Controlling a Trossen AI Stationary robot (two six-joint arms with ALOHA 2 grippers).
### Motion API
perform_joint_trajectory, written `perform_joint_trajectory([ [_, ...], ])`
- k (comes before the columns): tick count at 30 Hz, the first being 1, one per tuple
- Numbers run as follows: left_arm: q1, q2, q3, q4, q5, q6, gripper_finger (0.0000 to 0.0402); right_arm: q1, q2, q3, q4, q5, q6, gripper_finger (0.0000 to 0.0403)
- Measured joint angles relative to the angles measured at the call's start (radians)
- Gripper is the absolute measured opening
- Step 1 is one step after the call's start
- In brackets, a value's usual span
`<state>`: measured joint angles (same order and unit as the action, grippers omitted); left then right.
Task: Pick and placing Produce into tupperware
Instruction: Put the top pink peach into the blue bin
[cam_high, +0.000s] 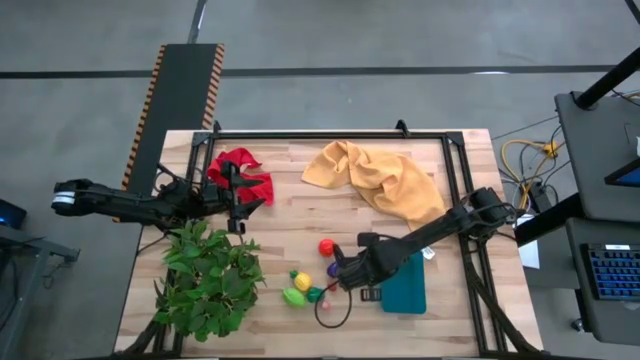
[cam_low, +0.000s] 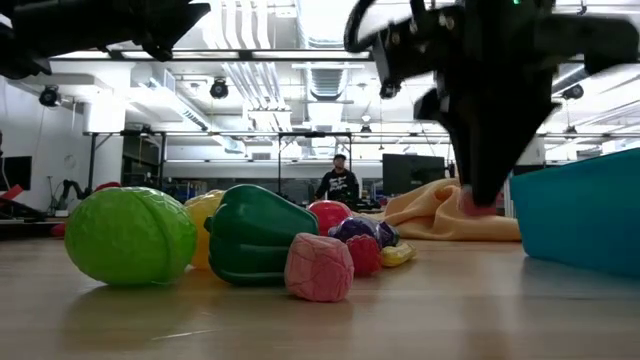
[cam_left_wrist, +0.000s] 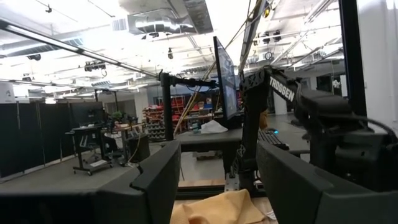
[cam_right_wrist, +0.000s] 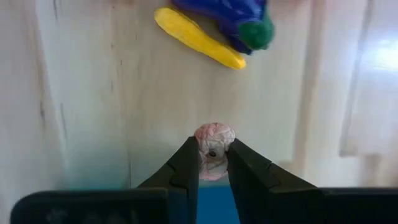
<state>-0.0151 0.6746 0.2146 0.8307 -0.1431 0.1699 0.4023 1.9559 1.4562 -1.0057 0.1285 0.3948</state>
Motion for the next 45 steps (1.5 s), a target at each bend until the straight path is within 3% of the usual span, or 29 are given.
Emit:
perform_joint_trajectory([
  [8, 0.0, 0.001, 0.0, -0.001, 0.0, 0.0, 0.0196, 0.008, -0.04, 0.126, -0.201, 0.074, 0.007, 0.0061],
  [17, 0.0, 0.011, 0.0, -0.002, 0.0, -0.001, 0.0196, 0.023, -0.165, 0.114, -0.325, 0.111, 0.127, 0.0061],
  [29, -0.001, 0.012, 0.0, 0.0, 0.0, -0.001, 0.0196, 0.058, -0.249, -0.041, -0.309, 0.11, 0.202, 0.0061],
  [45, -0.001, 0.011, 0.0, -0.001, 0.0, -0.001, 0.0196, 0.058, -0.246, -0.235, -0.101, 0.03, 0.236, 0.0064],
])
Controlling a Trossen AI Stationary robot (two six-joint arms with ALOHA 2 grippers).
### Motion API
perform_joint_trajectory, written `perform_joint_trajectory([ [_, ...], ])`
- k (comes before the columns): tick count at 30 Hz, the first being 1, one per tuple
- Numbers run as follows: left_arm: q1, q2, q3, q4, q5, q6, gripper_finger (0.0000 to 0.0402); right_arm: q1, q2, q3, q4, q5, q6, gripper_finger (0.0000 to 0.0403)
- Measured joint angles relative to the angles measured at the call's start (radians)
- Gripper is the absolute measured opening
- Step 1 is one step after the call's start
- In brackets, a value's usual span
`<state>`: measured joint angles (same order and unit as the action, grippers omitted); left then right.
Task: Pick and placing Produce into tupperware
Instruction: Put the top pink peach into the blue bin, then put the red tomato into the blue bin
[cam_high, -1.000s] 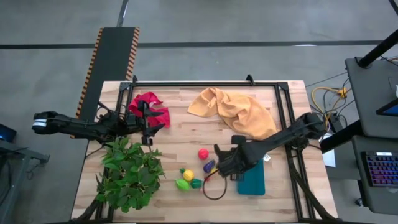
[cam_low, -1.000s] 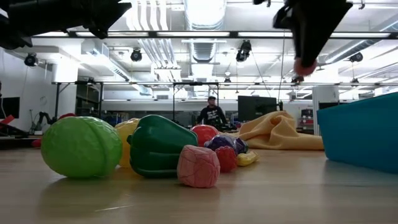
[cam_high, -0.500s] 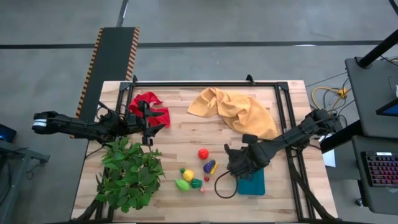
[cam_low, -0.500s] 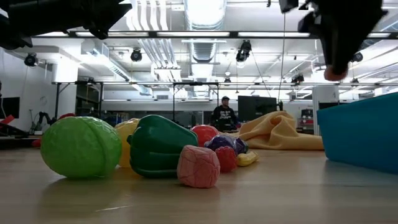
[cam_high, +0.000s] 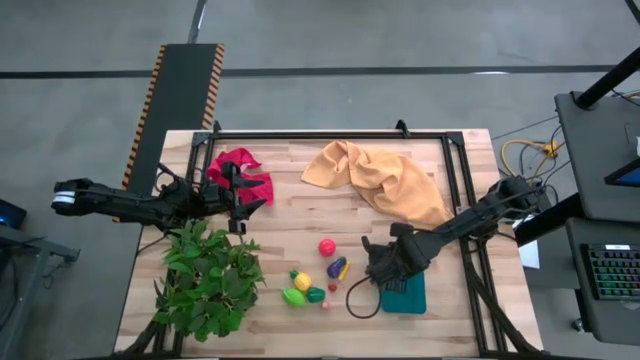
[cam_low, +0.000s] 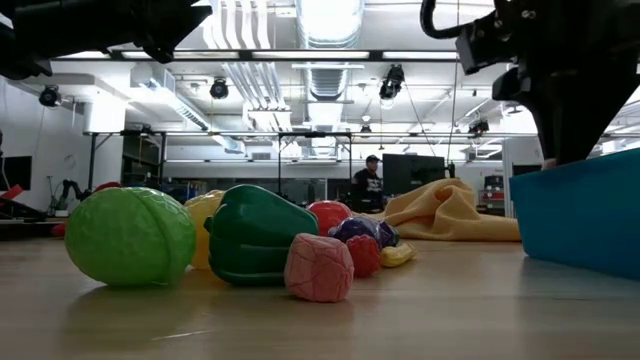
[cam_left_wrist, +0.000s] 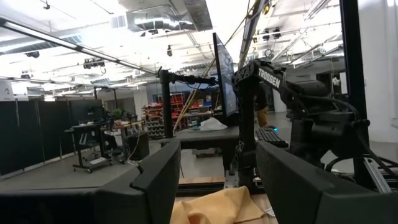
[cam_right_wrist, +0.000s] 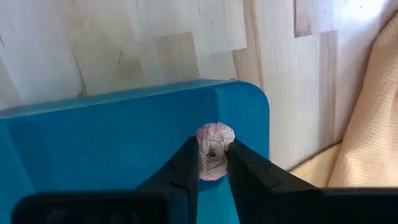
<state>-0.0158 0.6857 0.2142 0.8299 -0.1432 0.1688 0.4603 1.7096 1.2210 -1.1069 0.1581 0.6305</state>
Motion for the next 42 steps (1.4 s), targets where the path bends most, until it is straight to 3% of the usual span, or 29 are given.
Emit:
perform_joint_trajectory([
  [22, 0.0, 0.002, -0.001, 0.0, 0.0, 0.0, 0.0196, 0.0, 0.0, -0.002, 0.049, 0.0, -0.002, 0.0092],
  [35, 0.0, 0.001, -0.001, 0.0, 0.0, 0.0, 0.0196, 0.0, 0.001, -0.001, 0.05, 0.003, -0.002, 0.0137],
  [42, 0.0, 0.001, -0.001, 0.0, 0.0, 0.0, 0.0196, -0.002, 0.0, 0.029, 0.052, 0.143, -0.015, 0.0139],
])
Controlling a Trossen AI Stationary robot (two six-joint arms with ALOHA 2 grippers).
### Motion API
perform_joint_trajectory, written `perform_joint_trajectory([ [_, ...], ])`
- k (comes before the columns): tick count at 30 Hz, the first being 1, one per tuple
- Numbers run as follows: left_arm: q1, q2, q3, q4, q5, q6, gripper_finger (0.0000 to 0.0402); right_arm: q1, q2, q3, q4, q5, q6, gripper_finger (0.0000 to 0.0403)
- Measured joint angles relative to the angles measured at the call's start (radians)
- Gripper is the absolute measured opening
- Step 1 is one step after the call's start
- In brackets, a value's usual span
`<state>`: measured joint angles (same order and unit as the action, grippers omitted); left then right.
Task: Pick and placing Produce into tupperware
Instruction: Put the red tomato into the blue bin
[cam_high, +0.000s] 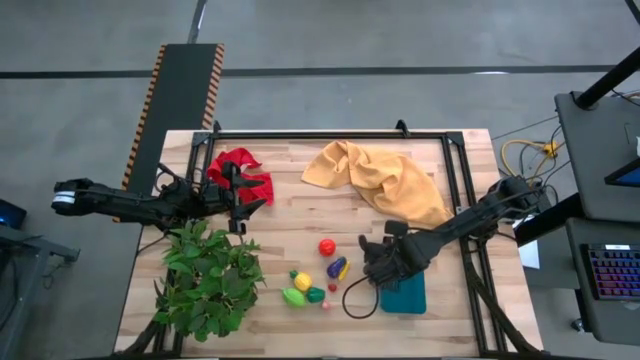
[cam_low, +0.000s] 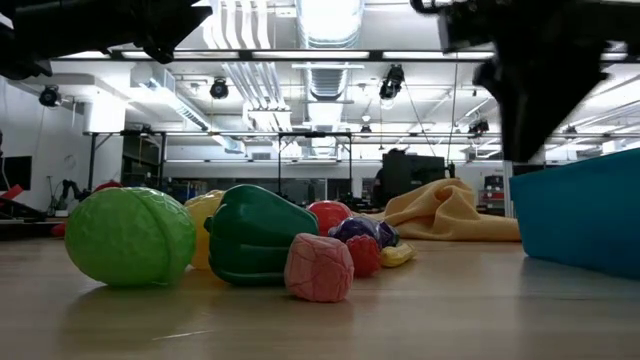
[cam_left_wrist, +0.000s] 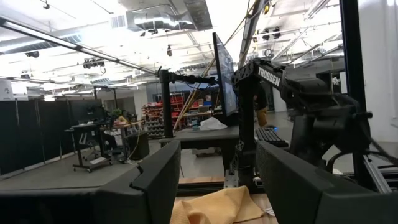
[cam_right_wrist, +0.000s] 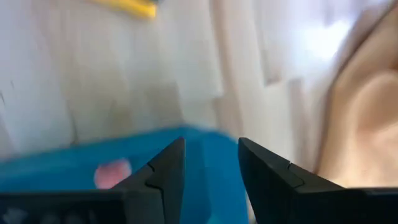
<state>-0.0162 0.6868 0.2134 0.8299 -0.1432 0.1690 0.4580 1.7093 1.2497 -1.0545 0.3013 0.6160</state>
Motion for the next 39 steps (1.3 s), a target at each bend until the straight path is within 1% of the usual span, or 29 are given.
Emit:
perform_joint_trajectory([
  [8, 0.0, 0.0, 0.0, 0.0, 0.0, 0.0, 0.0196, 0.0, -0.002, 0.139, 0.017, 0.107, -0.088, 0.0139],
  [11, 0.0, 0.0, 0.0, 0.0, 0.0, 0.0, 0.0196, 0.0, -0.002, 0.173, 0.106, 0.106, -0.155, 0.0137],
  [13, 0.0, 0.0, 0.0, 0.0, 0.0, 0.0, 0.0196, 0.005, -0.002, 0.181, 0.202, 0.074, -0.234, 0.0144],
  [16, 0.0, 0.0, 0.0, 0.0, 0.0, 0.0, 0.0196, 0.007, 0.002, 0.181, 0.345, -0.012, -0.329, 0.0165],
  [17, 0.0, 0.0, 0.0, 0.0, 0.0, 0.0, 0.0196, 0.008, 0.004, 0.181, 0.37, -0.021, -0.354, 0.0175],
  [20, 0.001, 0.0, 0.0, 0.0, 0.0, 0.0, 0.0196, 0.007, 0.011, 0.181, 0.39, 0.003, -0.405, 0.021],
  [23, 0.001, 0.0, 0.0, 0.0, 0.0, 0.0, 0.0196, -0.014, 0.014, 0.181, 0.386, 0.056, -0.408, 0.0241],
  [25, 0.001, 0.0, 0.0, 0.0, 0.0, 0.0, 0.0196, -0.036, 0.014, 0.179, 0.387, 0.063, -0.409, 0.0256],
  [35, 0.001, 0.001, 0.0, 0.0, 0.0, 0.0, 0.0196, -0.17, 0.015, 0.123, 0.434, 0.053, -0.408, 0.0296],
  [39, 0.001, 0.0, 0.0, 0.0, 0.0, 0.0, 0.0196, -0.222, 0.015, 0.09, 0.499, -0.04, -0.408, 0.0302],
])
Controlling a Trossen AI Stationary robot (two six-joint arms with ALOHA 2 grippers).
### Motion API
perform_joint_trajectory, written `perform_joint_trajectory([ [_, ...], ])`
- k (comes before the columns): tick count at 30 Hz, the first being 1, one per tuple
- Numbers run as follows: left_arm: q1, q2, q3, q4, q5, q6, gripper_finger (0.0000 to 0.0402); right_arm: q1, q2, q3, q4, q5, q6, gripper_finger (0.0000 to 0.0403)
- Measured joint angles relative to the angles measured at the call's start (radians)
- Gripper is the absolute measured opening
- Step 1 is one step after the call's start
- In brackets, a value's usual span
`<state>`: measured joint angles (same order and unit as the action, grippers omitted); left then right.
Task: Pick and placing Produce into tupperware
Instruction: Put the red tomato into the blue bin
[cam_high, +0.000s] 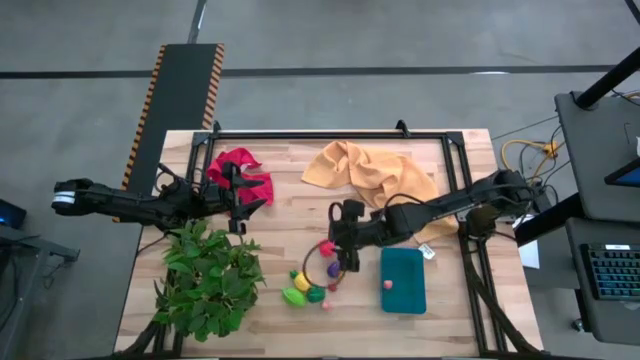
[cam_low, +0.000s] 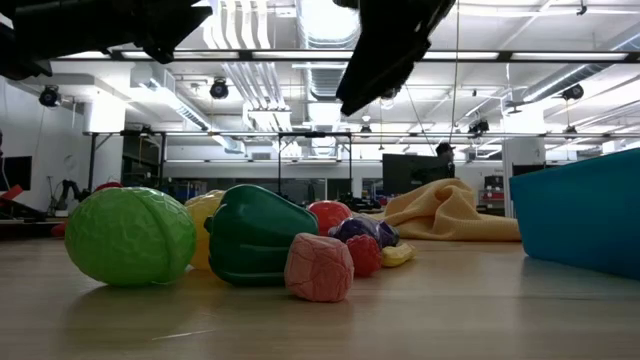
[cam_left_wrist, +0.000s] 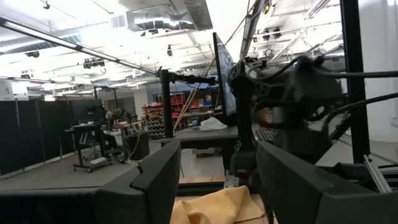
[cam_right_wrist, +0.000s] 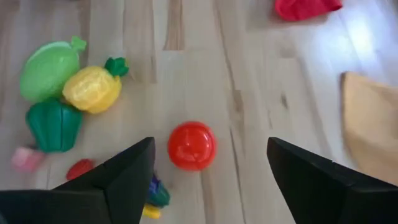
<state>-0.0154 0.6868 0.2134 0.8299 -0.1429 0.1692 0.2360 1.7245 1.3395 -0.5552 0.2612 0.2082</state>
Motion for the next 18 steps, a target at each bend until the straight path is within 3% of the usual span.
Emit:
perform_joint_trajectory([
  [5, 0.0, 0.0, 0.0, 0.0, 0.0, 0.0, 0.0196, -0.042, 0.009, -0.049, 0.103, -0.034, 0.0, 0.0298],
  [18, 0.0, 0.0, 0.0, 0.0, 0.0, 0.001, 0.0196, -0.053, 0.146, -0.052, 0.13, -0.088, -0.01, 0.0317],
])
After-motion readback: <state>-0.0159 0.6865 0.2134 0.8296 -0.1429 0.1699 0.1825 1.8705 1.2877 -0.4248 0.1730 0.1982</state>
